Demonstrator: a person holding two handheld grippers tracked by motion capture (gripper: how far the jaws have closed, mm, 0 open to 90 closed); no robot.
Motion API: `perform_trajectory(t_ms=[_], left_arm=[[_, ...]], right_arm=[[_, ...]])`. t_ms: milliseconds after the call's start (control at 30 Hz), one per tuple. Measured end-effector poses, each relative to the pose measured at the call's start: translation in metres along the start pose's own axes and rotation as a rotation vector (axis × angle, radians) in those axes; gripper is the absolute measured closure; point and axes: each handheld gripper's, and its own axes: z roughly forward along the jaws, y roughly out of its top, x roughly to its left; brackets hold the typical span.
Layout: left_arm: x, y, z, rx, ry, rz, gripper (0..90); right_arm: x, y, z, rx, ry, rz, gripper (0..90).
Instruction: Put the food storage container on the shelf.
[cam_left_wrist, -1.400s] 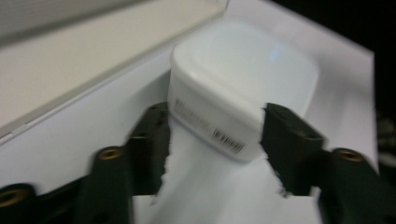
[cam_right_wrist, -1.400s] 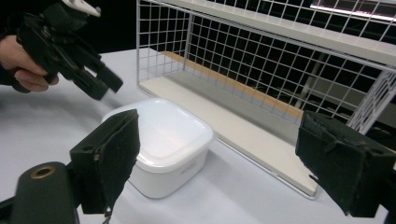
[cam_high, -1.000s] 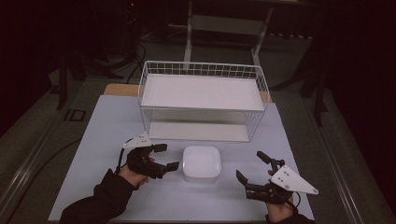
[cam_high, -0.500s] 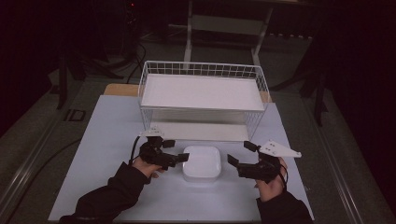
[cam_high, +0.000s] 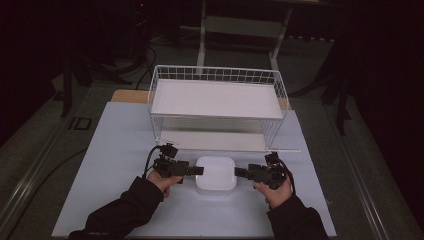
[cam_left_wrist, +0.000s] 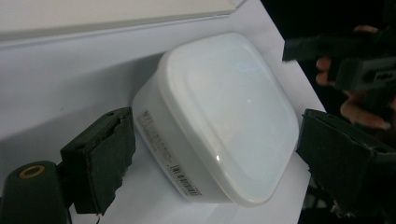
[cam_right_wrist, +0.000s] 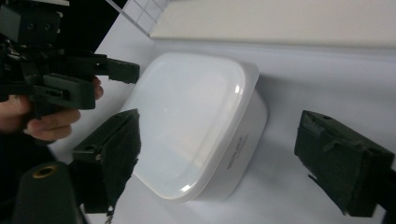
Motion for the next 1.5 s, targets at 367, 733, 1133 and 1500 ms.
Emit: perform_trajectory(t_ms=[367,733,1133,1500], left_arm=[[0.005,-0.004,0.012,0.083,0.017,-0.120,24.4],[0.009,-0.006,0.010,0.097,-0.045,-0.158,54.4],[-0.003,-0.009,0.005,0.072,0.011,-0.126,64.0],[-0.010,-0.012,-0.001,0.071,0.032,-0.126,69.8]], right_arm=[[-0.017,0.000,0.025,0.105,0.067,0.226,31.4],[-0.016,-0.002,0.031,0.138,0.074,0.296,55.3],[-0.006,-0.003,0.023,0.107,0.014,0.192,68.2],[-0.003,-0.005,0.017,0.115,0.023,0.206,72.9]])
